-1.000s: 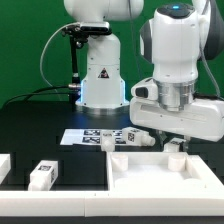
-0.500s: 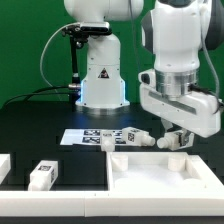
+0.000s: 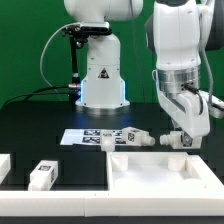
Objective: Assemble one leg
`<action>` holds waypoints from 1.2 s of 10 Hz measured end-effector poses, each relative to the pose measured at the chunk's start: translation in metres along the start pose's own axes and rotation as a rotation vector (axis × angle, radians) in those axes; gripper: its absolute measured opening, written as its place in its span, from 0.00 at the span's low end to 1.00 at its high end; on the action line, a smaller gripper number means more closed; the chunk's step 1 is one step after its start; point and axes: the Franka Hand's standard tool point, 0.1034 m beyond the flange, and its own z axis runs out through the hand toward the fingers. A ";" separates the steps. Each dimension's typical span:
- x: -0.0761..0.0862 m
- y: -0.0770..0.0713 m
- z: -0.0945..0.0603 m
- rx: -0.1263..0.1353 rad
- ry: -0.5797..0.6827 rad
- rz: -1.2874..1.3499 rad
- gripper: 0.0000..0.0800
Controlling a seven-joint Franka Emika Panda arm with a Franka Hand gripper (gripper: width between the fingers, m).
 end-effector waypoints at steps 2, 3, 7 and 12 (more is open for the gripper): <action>-0.008 0.019 0.001 -0.022 0.001 0.435 0.36; -0.017 0.023 0.006 -0.020 0.009 0.481 0.36; -0.026 0.027 0.009 -0.028 -0.033 0.565 0.36; -0.028 0.047 0.024 -0.108 -0.041 0.648 0.36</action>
Offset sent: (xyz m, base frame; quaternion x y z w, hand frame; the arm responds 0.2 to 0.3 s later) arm 0.0000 0.0000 0.0000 0.0000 0.0000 0.1296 0.9916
